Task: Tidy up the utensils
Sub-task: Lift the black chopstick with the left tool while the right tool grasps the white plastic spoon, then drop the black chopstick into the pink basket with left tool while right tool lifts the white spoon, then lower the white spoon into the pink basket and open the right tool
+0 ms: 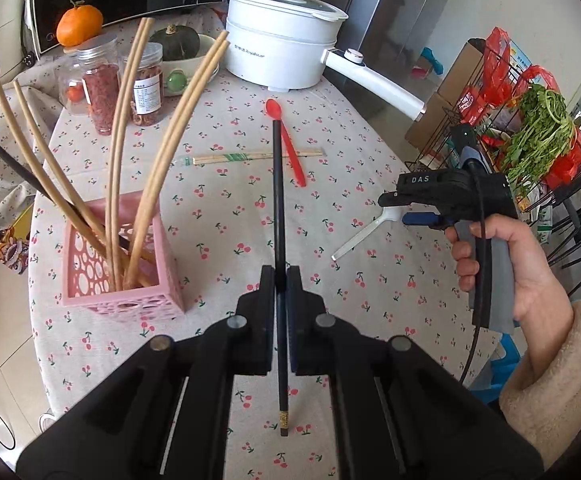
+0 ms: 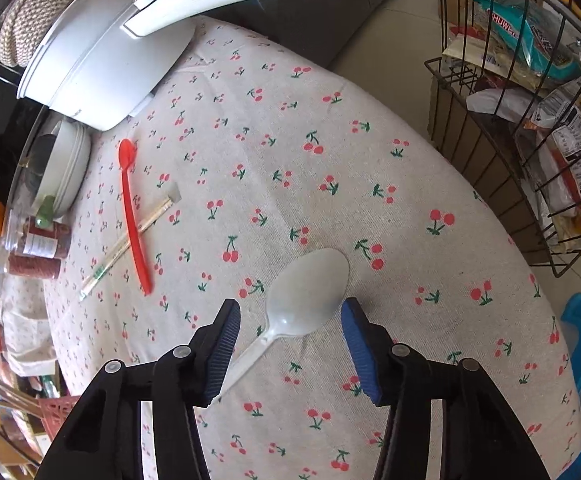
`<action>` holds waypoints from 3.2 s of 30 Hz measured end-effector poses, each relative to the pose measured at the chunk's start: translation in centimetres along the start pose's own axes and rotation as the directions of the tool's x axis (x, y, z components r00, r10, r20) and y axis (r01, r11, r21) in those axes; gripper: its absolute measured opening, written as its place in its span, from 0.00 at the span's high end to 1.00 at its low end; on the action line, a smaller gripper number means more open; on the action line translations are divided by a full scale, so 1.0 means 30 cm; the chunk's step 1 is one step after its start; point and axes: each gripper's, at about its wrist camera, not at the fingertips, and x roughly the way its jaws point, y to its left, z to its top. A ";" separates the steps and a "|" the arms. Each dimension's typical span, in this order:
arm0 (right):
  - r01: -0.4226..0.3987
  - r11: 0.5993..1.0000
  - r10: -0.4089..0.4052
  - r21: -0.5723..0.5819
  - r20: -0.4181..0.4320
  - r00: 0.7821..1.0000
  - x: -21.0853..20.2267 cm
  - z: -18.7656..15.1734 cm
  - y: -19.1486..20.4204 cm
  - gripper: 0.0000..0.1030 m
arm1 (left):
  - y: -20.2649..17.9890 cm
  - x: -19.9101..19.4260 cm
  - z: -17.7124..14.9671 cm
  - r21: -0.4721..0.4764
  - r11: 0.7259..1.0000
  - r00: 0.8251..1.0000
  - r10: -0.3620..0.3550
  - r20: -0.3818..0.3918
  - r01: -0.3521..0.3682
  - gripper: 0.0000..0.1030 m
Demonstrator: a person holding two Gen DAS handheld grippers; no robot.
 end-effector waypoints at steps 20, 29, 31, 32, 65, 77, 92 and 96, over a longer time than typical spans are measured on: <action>-0.087 0.989 0.090 -0.124 0.015 0.996 -0.031 -0.038 0.100 0.96 | 0.104 -0.167 -0.009 -0.034 0.999 0.992 0.006 0.122 -0.002 0.94; 0.042 0.980 -0.023 -0.194 0.101 0.995 -0.025 -0.029 0.149 0.53 | 0.089 -0.167 -0.022 -0.014 1.000 0.990 0.024 0.139 -0.022 0.94; 0.092 0.970 -0.068 -0.226 0.114 0.991 0.007 -0.026 0.181 0.54 | 0.090 -0.164 -0.019 -0.018 1.000 0.990 0.026 0.139 -0.024 0.94; 0.122 0.963 -0.096 -0.240 0.117 0.988 0.025 -0.025 0.195 0.54 | 0.093 -0.163 -0.017 -0.021 0.999 0.990 0.027 0.138 -0.024 0.94; -0.147 0.856 0.360 -0.496 0.368 0.857 -0.452 -0.230 0.365 0.95 | 0.217 -0.495 0.018 -0.124 0.991 0.848 0.111 0.518 -0.054 0.94; -0.081 0.779 0.415 -0.621 0.415 0.809 -0.498 -0.385 0.489 0.95 | 0.258 -0.277 0.055 -0.149 0.987 0.918 0.111 0.381 -0.058 0.94; 0.056 0.687 0.470 -0.724 0.502 0.726 -0.465 -0.584 0.700 0.95 | 0.325 -0.327 0.013 -0.220 0.962 0.924 0.227 0.307 -0.163 0.45; 0.089 0.686 0.472 -0.722 0.536 0.700 -0.439 -0.628 0.761 0.95 | 0.379 -0.327 -0.011 -0.244 0.952 0.932 0.248 0.265 -0.184 0.43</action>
